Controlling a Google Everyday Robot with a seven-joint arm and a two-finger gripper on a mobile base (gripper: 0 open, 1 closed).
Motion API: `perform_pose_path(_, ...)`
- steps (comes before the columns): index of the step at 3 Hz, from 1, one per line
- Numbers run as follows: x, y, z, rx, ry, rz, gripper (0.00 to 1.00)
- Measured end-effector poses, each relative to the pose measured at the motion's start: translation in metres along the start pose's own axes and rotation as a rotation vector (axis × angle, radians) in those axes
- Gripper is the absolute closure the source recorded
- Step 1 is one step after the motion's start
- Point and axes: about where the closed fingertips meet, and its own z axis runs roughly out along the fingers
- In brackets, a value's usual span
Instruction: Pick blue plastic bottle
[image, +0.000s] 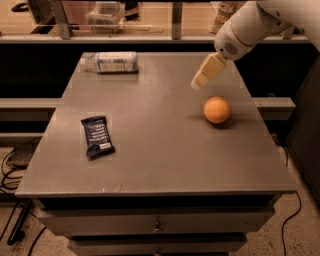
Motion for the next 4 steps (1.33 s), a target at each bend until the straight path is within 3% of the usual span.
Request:
perform_pose_path(1, 0.0, 0.0, 0.001, 0.0, 0.0, 0.0, 0.0)
perform_pose_path(2, -0.013, -0.002, 0.015, -0.017, -0.056, 0.025, 0.0)
perform_pose_path(4, -0.066, -0.009, 0.063, -0.116, -0.256, 0.038, 0.0)
